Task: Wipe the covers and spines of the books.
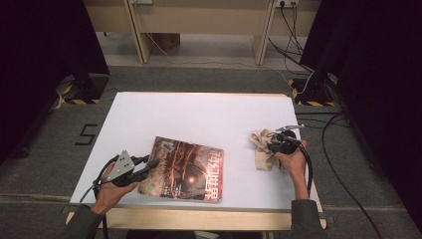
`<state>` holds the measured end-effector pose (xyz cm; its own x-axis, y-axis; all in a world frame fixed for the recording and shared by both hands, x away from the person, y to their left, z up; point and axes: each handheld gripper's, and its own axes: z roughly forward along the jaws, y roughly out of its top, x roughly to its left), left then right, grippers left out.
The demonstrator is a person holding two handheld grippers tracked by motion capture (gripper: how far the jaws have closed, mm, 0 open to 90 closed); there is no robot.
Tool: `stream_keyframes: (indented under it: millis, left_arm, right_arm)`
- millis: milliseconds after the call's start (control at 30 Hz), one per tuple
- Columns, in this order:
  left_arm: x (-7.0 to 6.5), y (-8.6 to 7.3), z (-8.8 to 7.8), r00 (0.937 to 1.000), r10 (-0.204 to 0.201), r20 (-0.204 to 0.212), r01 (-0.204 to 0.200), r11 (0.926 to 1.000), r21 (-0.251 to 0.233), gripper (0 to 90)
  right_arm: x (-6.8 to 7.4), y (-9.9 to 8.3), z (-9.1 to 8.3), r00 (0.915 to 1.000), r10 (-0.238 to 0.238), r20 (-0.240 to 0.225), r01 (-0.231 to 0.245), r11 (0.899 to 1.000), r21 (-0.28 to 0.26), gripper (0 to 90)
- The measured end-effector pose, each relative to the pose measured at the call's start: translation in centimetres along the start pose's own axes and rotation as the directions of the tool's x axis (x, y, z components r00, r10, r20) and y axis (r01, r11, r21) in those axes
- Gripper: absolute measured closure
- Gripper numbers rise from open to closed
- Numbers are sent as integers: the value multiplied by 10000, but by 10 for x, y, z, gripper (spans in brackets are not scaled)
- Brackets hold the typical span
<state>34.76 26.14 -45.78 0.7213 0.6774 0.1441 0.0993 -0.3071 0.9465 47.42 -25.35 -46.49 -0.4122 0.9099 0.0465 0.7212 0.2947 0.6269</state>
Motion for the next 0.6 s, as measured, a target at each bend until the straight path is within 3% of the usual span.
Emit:
stream_keyframes:
  millis: [400,500,600]
  left_arm:
    - [0,0,0,10000,-8,-10,8,10000,-1,716]
    - [0,0,0,10000,-10,-9,10,10000,-2,716]
    - [0,0,0,10000,-4,-4,4,10000,-2,716]
  right_arm:
    - [2,0,4,9999,-125,86,124,9999,96,770]
    - [2,0,4,9999,66,-82,-66,9999,93,676]
    - [4,2,1,9999,-31,-100,32,10000,42,573]
